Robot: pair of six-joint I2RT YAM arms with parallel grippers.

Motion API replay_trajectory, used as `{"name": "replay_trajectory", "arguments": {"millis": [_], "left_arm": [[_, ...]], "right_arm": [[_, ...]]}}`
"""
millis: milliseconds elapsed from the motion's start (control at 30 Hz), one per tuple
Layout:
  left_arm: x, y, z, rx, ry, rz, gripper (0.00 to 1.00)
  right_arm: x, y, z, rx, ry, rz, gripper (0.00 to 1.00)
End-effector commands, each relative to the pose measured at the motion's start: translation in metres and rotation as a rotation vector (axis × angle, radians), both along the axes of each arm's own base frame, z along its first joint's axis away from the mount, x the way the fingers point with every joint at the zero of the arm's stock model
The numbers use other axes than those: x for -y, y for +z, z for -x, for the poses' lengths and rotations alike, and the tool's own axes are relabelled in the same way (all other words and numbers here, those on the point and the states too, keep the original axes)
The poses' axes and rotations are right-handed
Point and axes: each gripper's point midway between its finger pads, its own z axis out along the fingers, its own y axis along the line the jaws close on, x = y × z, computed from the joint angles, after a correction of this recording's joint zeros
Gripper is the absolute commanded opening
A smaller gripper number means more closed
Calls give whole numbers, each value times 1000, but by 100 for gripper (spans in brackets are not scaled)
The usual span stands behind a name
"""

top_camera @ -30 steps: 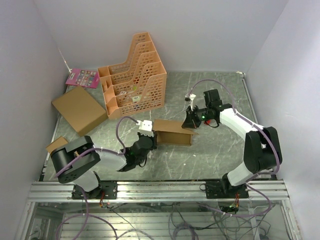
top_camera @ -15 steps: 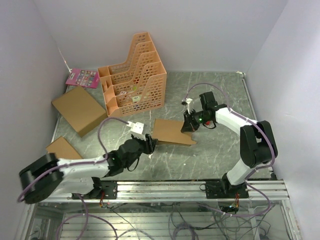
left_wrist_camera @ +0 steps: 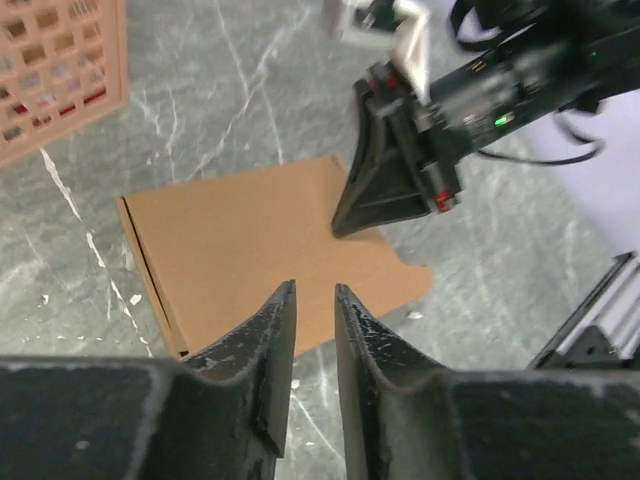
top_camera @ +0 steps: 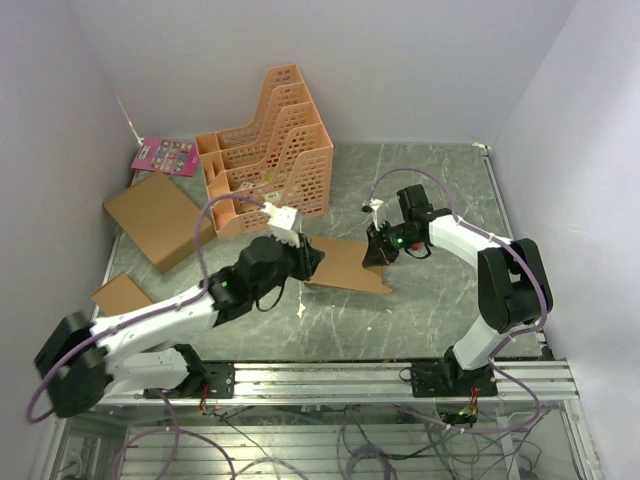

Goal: Fold the paper box

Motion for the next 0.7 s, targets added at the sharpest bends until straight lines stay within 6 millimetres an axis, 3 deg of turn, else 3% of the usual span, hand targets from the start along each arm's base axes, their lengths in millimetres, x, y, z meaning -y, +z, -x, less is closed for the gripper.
{"name": "replay_trajectory", "arguments": {"millis": [0, 167, 367, 500, 667], "left_arm": [[22, -58, -8, -173, -122, -123, 29], [26, -110, -22, -300, -132, -174, 21], [18, -152, -21, -387, -123, -227, 19], [12, -172, -22, -430, -105, -244, 18], [8, -177, -26, -437, -87, -254, 18]], "right_arm": [[4, -11, 4, -23, 5, 38, 3], [5, -12, 4, -26, 7, 37, 4], [5, -16, 6, -40, 12, 39, 4], [5, -16, 7, -41, 14, 38, 4], [3, -13, 9, -42, 32, 18, 5]]}}
